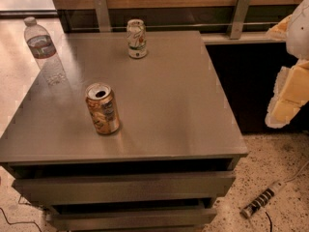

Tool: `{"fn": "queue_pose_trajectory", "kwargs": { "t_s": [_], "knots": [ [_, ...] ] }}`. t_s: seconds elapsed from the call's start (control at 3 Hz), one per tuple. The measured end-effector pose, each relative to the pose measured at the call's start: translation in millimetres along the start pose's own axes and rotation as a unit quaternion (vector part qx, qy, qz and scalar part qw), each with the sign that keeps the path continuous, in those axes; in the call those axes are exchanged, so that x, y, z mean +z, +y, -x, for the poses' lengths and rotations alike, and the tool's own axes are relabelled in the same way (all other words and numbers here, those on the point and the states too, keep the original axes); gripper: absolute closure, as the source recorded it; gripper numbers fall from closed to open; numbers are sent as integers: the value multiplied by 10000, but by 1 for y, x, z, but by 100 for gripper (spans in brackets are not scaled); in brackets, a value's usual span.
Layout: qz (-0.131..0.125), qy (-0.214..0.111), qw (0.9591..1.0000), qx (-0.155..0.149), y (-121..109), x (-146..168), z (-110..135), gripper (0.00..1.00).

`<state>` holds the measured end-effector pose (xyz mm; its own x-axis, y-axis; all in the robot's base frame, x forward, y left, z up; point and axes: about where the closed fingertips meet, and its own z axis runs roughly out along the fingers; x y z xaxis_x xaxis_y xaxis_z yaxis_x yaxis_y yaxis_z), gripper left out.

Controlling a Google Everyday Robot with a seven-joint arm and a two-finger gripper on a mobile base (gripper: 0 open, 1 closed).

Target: Knock 7up can over

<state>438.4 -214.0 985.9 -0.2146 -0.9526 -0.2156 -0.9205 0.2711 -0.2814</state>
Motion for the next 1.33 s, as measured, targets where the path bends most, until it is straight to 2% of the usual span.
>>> {"fn": "queue_pose_trajectory", "kwargs": {
  "t_s": [0.33,0.67,1.0,1.33],
  "knots": [
    [-1,0,10000,0,0,0,0,0],
    [-118,-144,9998,70,-9,1,1,0],
    [-424,-624,9963,412,-34,9,3,0],
    [-588,-1230,9856,998,-50,31,4,0]
  ]
}}
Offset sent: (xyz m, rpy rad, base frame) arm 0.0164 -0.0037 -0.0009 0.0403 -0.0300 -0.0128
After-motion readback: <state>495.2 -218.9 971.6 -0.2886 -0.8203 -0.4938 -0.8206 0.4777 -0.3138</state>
